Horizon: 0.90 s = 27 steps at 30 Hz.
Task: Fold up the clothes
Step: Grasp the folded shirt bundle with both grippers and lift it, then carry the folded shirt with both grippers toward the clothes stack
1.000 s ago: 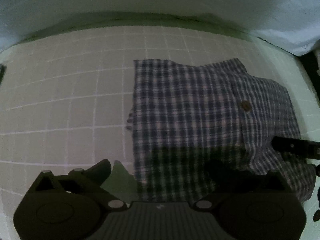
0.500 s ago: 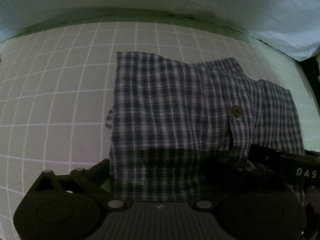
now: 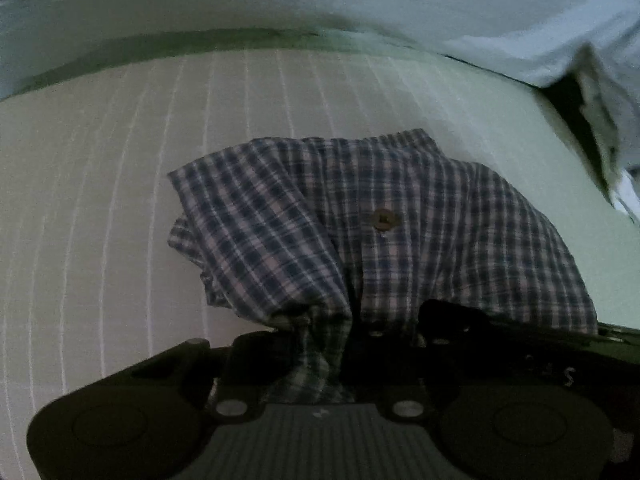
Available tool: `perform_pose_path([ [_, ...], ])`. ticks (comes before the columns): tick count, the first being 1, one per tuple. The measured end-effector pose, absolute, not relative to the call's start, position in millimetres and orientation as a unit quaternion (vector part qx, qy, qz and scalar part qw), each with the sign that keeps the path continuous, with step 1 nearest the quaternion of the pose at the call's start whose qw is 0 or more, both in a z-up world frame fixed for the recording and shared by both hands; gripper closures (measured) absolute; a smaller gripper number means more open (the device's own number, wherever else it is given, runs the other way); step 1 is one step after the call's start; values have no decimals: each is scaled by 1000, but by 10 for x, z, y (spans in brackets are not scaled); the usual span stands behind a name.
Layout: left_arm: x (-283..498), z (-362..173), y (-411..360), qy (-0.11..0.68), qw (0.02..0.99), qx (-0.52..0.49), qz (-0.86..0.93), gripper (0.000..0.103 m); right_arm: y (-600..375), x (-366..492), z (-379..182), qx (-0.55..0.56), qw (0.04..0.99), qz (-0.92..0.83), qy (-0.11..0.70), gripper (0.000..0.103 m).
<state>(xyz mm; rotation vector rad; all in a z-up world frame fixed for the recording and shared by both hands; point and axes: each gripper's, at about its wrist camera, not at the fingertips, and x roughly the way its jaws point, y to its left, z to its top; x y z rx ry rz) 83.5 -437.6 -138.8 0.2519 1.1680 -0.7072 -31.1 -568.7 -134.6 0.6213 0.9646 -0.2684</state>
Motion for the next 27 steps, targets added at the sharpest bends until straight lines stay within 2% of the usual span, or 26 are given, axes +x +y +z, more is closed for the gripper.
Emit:
perform_pose_path([
  [15, -405, -999, -4689, 466, 716, 197, -481, 80, -5667, -2044, -976, 344, 829, -252, 362, 74],
  [20, -823, -823, -5185, 436, 715, 201, -508, 80, -6015, -2492, -786, 347, 833, -279, 328, 74],
  [27, -1263, -482, -6155, 407, 740, 175, -505, 80, -7018, -2934, -482, 324, 857, -265, 302, 74],
])
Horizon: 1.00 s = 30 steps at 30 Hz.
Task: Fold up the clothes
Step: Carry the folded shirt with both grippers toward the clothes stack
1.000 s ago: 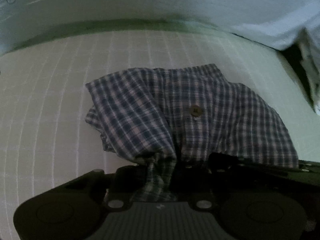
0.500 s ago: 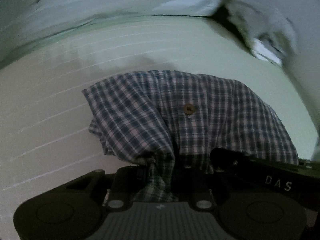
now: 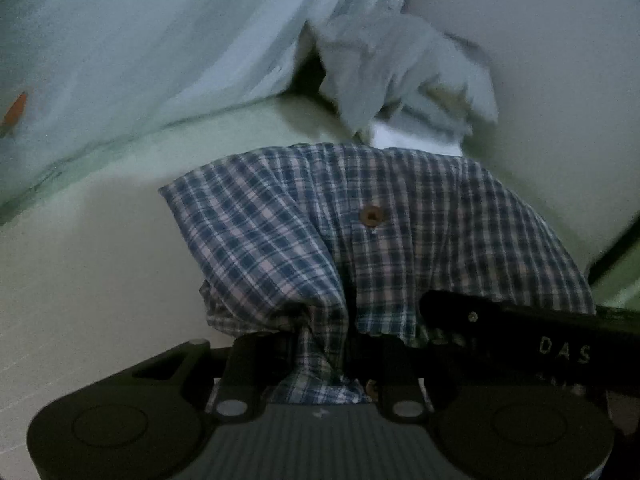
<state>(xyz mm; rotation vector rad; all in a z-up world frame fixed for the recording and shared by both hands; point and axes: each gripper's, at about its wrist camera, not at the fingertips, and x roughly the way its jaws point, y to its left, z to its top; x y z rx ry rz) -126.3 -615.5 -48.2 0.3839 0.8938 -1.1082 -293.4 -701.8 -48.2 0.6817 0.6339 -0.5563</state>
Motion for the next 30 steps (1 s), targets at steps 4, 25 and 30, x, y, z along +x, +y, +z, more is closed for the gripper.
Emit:
perform_pose_path([
  [4, -1465, -226, -6798, 388, 758, 151, -502, 80, -7724, -3064, -203, 290, 877, -248, 291, 74],
  [25, -649, 372, -9832, 345, 813, 112, -456, 22, -11137, -2369, 500, 195, 910, -304, 203, 30],
  [30, -601, 326, -9936, 308, 824, 136, -455, 4, -11396, -2142, 295, 174, 895, -355, 208, 20],
])
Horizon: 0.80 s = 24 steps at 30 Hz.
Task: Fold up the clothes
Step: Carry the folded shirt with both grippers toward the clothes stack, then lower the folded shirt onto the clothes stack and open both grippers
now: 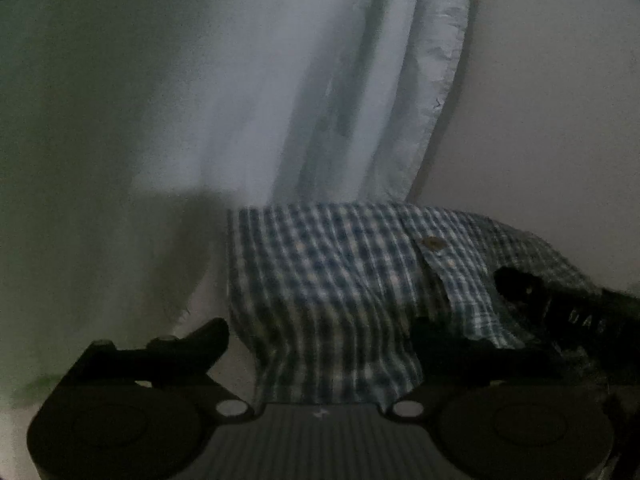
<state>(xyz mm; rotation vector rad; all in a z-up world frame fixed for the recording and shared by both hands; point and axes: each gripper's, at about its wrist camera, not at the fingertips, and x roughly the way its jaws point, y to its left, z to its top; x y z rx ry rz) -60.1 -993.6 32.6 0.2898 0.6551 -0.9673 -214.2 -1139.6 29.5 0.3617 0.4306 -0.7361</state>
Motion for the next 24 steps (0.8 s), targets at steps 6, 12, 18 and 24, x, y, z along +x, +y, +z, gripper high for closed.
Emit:
perform_pose_path([
  [6, -768, 339, -9854, 295, 834, 153, -440, 4, -11098, -2210, 499, 68, 888, -404, 208, 14],
  [12, -1002, 391, -9522, 310, 835, 156, -427, 3, -10604, -2463, 664, 56, 891, -409, 191, 4],
  [18, -1400, 355, -8863, 312, 834, 147, -431, 0, -10064, -2898, 636, 105, 892, -395, 195, 3],
  [24, -1827, 213, -8357, 312, 825, 160, -444, 0, -9428, -3321, 458, 118, 877, -409, 221, 0],
])
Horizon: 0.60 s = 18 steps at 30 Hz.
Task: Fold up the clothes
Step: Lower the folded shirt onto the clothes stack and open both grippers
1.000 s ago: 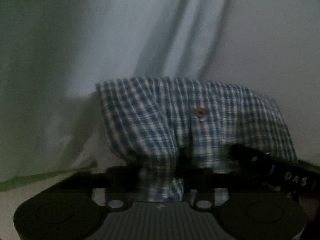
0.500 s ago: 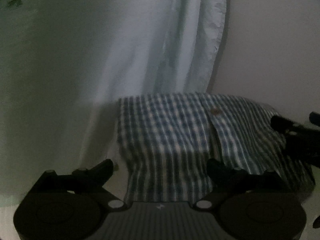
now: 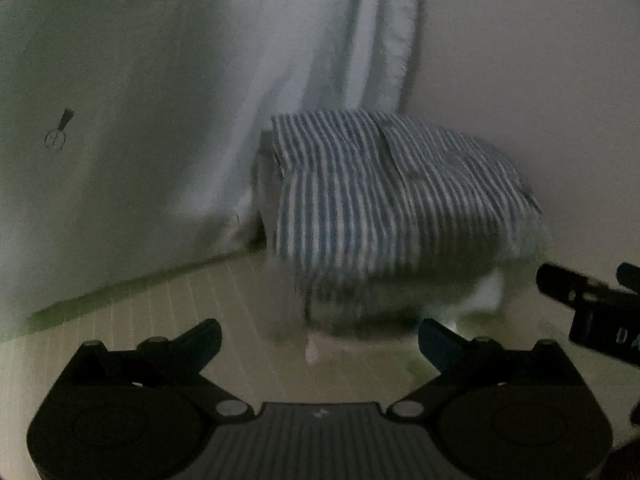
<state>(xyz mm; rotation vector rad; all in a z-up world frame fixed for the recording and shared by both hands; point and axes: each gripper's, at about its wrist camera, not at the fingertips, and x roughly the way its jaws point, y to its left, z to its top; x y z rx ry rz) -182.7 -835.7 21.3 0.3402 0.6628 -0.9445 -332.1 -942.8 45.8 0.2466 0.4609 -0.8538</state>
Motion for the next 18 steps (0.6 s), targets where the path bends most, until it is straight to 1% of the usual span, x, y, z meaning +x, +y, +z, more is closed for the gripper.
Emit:
perform_pose_path([
  [10, -2278, -7, -7639, 319, 810, 178, -459, 0, -8593, -3993, 72, 141, 857, -435, 240, 0],
  [14, -2369, -107, -7494, 324, 801, 190, -466, 0, -8365, -4325, -62, 150, 851, -439, 247, 0],
  [18, -2431, -174, -7395, 325, 795, 201, -472, 0, -8287, -4376, -153, 160, 844, -446, 251, 0],
])
